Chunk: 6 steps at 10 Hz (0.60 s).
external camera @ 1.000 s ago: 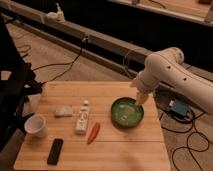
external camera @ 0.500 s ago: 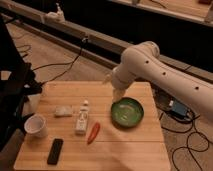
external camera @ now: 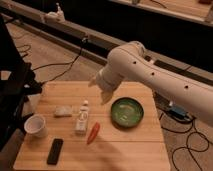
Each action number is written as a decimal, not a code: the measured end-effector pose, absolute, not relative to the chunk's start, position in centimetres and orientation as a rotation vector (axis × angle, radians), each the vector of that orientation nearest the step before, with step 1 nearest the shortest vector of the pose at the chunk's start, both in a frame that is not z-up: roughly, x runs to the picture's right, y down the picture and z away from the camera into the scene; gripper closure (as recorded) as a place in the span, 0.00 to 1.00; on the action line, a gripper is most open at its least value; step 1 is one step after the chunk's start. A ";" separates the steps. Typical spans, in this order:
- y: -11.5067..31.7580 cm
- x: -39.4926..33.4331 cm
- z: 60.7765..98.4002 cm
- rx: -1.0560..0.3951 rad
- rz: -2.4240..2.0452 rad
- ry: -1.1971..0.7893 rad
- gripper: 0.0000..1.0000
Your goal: Pick up the ceramic cup
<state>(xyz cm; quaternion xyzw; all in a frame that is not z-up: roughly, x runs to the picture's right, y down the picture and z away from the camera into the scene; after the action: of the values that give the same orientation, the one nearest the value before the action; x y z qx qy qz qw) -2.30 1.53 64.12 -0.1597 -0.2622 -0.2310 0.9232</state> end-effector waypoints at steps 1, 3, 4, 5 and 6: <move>1.6 -2.4 64.3 -0.330 -0.473 -0.542 0.35; 2.6 -4.1 66.1 -0.339 -0.491 -0.583 0.35; 3.1 -5.6 67.1 -0.340 -0.507 -0.611 0.35; 3.5 -7.1 68.1 -0.342 -0.519 -0.638 0.35; 4.1 -8.8 69.3 -0.347 -0.537 -0.671 0.35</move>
<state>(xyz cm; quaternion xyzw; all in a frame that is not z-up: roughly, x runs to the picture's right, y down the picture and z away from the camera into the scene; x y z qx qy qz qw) -8.80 4.12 69.28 -0.1673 -0.3235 -0.2591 0.8946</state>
